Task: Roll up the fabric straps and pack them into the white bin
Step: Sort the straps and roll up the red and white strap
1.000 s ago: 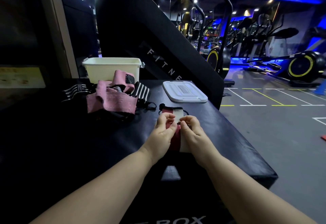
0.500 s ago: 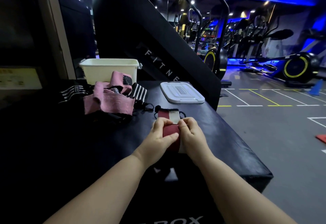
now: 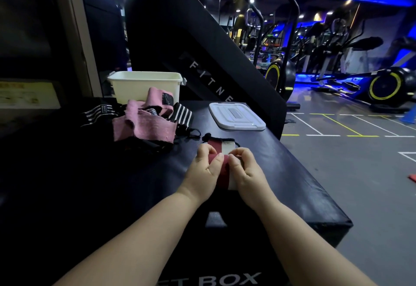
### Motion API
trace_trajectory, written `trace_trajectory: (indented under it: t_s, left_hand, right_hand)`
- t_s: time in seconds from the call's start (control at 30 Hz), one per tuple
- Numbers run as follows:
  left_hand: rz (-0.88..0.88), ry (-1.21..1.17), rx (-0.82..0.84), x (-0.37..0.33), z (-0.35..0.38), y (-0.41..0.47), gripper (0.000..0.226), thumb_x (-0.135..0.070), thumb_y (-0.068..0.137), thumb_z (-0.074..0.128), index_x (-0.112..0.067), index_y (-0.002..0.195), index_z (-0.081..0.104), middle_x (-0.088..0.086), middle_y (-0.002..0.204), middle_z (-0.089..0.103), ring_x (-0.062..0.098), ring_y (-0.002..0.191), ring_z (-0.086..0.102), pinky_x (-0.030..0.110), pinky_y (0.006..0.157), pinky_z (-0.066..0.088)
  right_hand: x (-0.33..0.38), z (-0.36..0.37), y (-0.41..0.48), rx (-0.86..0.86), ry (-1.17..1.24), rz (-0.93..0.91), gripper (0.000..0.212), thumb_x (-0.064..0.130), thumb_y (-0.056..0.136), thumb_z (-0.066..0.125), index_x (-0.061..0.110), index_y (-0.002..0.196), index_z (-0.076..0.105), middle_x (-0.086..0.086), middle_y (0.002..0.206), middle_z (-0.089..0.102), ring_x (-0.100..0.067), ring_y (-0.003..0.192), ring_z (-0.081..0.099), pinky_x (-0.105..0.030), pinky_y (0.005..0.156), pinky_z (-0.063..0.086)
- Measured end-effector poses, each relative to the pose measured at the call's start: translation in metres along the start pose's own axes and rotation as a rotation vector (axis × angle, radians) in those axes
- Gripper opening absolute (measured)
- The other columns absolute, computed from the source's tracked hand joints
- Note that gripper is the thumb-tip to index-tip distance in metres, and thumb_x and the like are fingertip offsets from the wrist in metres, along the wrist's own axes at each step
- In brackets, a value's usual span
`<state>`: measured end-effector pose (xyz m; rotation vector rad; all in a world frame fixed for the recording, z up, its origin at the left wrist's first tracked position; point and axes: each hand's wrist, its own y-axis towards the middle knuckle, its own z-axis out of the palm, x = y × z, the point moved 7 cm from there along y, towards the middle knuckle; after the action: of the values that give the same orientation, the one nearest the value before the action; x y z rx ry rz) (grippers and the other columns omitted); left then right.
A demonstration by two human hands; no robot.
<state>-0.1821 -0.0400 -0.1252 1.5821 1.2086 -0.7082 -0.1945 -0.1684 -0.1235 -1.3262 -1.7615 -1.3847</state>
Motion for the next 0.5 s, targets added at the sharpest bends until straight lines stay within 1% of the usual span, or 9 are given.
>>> trace_trajectory:
  t_s: [0.03,0.1,0.17,0.2,0.27,0.33,0.37,0.43,0.5]
  left_hand:
    - [-0.006,-0.002,0.023,0.001,0.001,0.000,0.039,-0.049,0.083,0.044,-0.016,0.104,0.046,-0.001,0.097,0.055,0.020,0.096,0.053,0.027,0.080,0.038]
    - [-0.007,-0.041,0.079,0.002,0.002,-0.002,0.043,-0.049,0.078,0.046,-0.018,0.107,0.049,-0.007,0.100,0.054,0.014,0.101,0.052,0.024,0.088,0.040]
    - [0.014,-0.086,0.142,0.000,0.004,-0.004,0.040,-0.046,0.081,0.050,-0.021,0.112,0.049,-0.012,0.107,0.053,0.008,0.106,0.051,0.014,0.089,0.038]
    - [0.023,-0.091,0.162,0.000,0.005,-0.005,0.037,-0.043,0.085,0.053,-0.022,0.114,0.048,-0.012,0.110,0.053,0.006,0.107,0.050,0.009,0.088,0.037]
    - [0.025,-0.085,0.154,0.001,0.005,-0.004,0.026,-0.034,0.096,0.054,-0.021,0.116,0.046,-0.005,0.113,0.055,0.008,0.104,0.052,0.004,0.081,0.037]
    - [-0.002,-0.093,0.104,0.003,0.002,-0.002,0.020,-0.027,0.099,0.050,-0.019,0.117,0.043,0.000,0.114,0.056,0.012,0.101,0.054,0.005,0.075,0.039]
    - [-0.028,-0.108,0.078,0.004,0.000,0.000,0.020,-0.027,0.100,0.048,-0.019,0.117,0.041,0.001,0.113,0.056,0.013,0.099,0.054,0.007,0.073,0.040]
    - [-0.071,-0.128,0.035,0.007,-0.002,0.002,0.018,-0.027,0.101,0.046,-0.018,0.114,0.040,-0.001,0.108,0.055,0.010,0.092,0.054,0.005,0.066,0.038]
    - [-0.084,-0.155,0.008,0.006,-0.004,0.003,0.016,-0.026,0.101,0.047,-0.016,0.112,0.040,-0.003,0.100,0.054,0.004,0.083,0.051,0.001,0.060,0.036]
  right_hand:
    - [0.001,0.000,0.000,-0.015,-0.005,-0.005,0.009,0.040,0.093,0.050,0.032,0.088,0.051,0.010,0.090,0.060,0.000,0.081,0.053,-0.010,0.071,0.039]
    - [0.000,-0.002,0.001,-0.027,-0.011,-0.001,0.014,0.027,0.100,0.051,0.030,0.086,0.051,0.009,0.088,0.059,0.000,0.080,0.053,-0.008,0.069,0.039]
    - [-0.001,-0.003,0.002,-0.023,0.038,0.031,0.016,0.024,0.101,0.049,0.028,0.086,0.051,0.008,0.088,0.060,-0.004,0.081,0.055,-0.012,0.070,0.042]
    - [-0.002,-0.003,0.003,-0.018,0.065,0.046,0.015,0.024,0.101,0.049,0.027,0.086,0.052,0.007,0.088,0.061,-0.006,0.082,0.056,-0.015,0.072,0.043]
    - [-0.004,-0.001,0.002,0.002,0.103,0.063,0.012,0.025,0.100,0.051,0.027,0.089,0.055,0.008,0.089,0.063,-0.007,0.084,0.056,-0.017,0.074,0.044]
    - [-0.003,0.000,-0.001,0.027,0.151,0.054,0.005,0.032,0.096,0.055,0.029,0.093,0.058,0.010,0.093,0.063,-0.005,0.088,0.057,-0.018,0.079,0.046]
    - [-0.001,0.000,-0.003,0.042,0.165,0.037,0.006,0.037,0.091,0.055,0.033,0.095,0.058,0.012,0.096,0.064,-0.004,0.091,0.057,-0.019,0.083,0.046]
    - [0.004,0.002,-0.006,0.072,0.145,0.008,0.013,0.042,0.084,0.052,0.041,0.096,0.058,0.021,0.099,0.064,0.000,0.097,0.057,-0.017,0.088,0.045]
    - [0.007,0.002,-0.007,0.062,0.092,-0.015,0.011,0.043,0.083,0.051,0.043,0.093,0.056,0.028,0.095,0.062,0.005,0.096,0.056,-0.013,0.086,0.042]
